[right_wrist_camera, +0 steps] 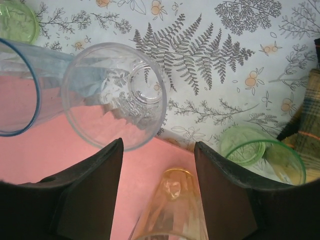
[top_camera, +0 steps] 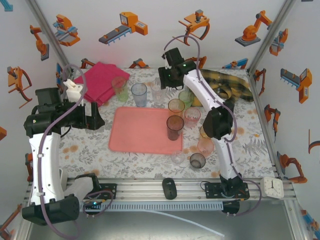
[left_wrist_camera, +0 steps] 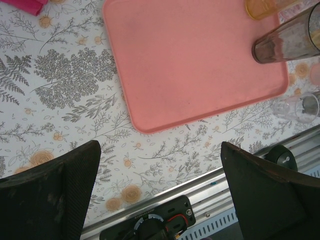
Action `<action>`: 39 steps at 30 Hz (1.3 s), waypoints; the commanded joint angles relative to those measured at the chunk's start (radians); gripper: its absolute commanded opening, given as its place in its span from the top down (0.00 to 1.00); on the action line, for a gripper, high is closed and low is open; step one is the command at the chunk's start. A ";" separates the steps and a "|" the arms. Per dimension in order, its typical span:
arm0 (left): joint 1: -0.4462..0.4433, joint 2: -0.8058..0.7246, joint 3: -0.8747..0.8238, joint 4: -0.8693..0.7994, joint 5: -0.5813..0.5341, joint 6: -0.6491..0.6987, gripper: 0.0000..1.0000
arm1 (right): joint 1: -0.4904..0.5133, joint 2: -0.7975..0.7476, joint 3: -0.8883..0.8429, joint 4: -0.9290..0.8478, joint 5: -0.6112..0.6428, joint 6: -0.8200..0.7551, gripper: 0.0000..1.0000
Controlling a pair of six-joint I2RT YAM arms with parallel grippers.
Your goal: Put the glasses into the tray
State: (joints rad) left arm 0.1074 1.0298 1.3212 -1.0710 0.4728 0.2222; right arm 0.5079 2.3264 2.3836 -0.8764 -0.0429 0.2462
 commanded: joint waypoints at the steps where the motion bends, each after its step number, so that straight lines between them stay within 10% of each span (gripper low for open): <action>1: 0.012 -0.005 0.000 0.000 0.033 -0.012 0.03 | -0.014 0.002 0.050 0.040 -0.030 0.013 0.45; 39: 0.054 0.001 -0.040 0.042 0.079 -0.035 0.03 | -0.063 0.087 0.082 -0.041 -0.054 -0.021 0.61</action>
State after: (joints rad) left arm 0.1577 1.0317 1.2938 -1.0397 0.5320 0.1959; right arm 0.4484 2.4271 2.4382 -0.8845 -0.1181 0.2600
